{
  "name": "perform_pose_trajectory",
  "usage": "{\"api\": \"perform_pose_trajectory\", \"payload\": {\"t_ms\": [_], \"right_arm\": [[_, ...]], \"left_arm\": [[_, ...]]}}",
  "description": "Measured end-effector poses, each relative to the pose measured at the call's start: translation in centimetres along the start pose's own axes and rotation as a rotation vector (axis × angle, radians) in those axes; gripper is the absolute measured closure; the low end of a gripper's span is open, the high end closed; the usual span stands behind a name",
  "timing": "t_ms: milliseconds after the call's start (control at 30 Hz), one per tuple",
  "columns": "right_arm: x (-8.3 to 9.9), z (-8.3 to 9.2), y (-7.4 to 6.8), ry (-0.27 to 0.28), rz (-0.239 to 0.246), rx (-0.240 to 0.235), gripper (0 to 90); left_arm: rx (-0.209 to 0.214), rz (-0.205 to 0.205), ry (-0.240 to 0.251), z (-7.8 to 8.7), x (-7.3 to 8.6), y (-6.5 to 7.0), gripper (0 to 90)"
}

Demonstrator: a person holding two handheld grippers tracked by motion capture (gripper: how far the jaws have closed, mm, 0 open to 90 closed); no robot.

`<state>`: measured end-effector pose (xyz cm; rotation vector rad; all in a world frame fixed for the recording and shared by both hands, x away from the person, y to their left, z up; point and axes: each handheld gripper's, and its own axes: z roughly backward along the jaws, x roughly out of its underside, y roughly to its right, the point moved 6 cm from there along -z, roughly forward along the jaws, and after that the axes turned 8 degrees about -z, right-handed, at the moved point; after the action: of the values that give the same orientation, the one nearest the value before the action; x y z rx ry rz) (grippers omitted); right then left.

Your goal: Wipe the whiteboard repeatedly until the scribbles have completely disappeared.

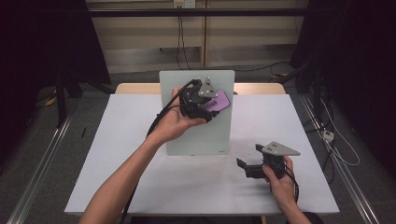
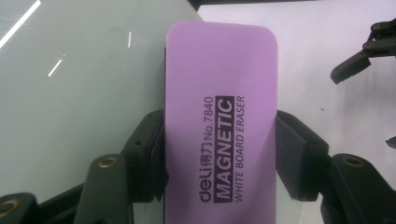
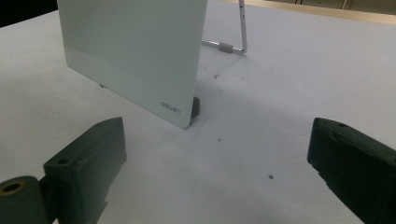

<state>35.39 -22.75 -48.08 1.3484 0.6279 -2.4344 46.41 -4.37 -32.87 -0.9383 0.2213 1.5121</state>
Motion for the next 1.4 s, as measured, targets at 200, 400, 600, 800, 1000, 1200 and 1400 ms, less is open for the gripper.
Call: {"api": "perform_pose_trajectory", "payload": {"t_ms": [200,400,600,800,1000,1200,1400], "right_arm": [[0.0,0.0,0.0,-0.001,0.0,0.0,4.8],[0.0,0.0,0.0,-0.002,-0.002,-0.001,4.8],[0.0,0.0,0.0,0.0,0.002,-0.003,4.8],[0.0,0.0,0.0,0.0,0.001,-0.002,4.9],[0.0,0.0,-0.1,0.0,0.001,-0.003,4.9],[0.0,0.0,0.0,0.001,0.001,-0.001,4.8],[0.0,-0.1,-0.1,0.001,0.002,-0.001,4.9]], "left_arm": [[0.037,-0.003,-0.002,-1.2,0.1,1.2,40.8],[0.058,-0.008,-0.012,-1.8,-0.1,1.7,40.8],[0.042,0.005,0.004,-0.9,-0.3,0.7,40.8],[-0.008,0.042,0.042,1.0,-0.5,-1.2,40.8],[-0.049,0.075,0.076,2.8,0.1,-2.8,40.8],[-0.081,0.104,0.099,4.3,1.0,-3.9,40.8],[-0.088,0.099,0.084,4.5,1.2,-3.8,40.8]]}}
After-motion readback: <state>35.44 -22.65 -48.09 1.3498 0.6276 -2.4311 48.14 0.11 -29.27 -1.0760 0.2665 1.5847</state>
